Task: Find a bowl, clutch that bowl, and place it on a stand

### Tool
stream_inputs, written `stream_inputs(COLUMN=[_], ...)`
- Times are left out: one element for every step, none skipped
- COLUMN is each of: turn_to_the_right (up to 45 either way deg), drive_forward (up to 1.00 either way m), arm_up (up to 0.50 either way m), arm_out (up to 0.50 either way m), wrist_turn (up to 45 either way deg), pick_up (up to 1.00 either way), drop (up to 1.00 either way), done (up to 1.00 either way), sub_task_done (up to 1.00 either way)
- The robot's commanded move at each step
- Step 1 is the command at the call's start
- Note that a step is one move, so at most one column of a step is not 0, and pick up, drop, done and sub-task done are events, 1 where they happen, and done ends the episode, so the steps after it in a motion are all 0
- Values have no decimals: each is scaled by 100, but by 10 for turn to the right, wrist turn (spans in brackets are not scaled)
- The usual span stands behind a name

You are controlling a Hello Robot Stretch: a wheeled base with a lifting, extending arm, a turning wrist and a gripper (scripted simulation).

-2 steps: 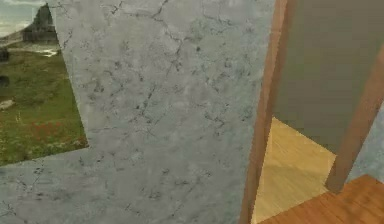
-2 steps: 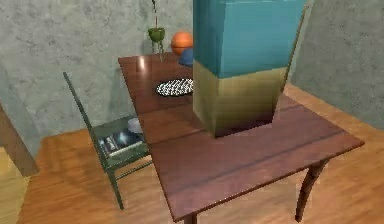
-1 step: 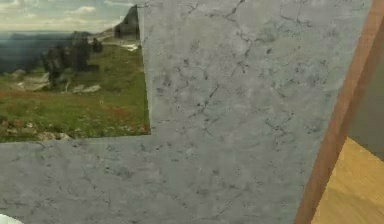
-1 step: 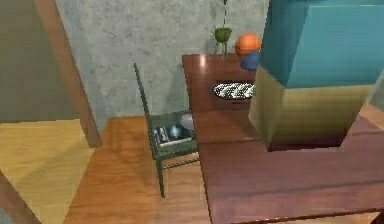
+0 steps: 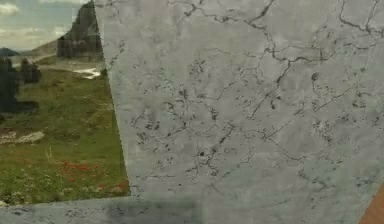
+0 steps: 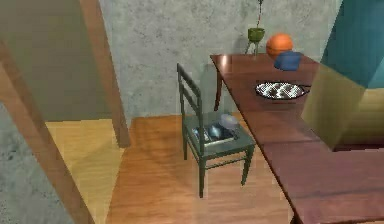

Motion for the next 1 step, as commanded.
stream_inputs(turn_to_the_right=[450], drive_forward=[0], arm_up=[0], arm_out=[0], wrist_turn=[0], pick_up=[0], drop=[0], done=[0], sub_task_done=[0])
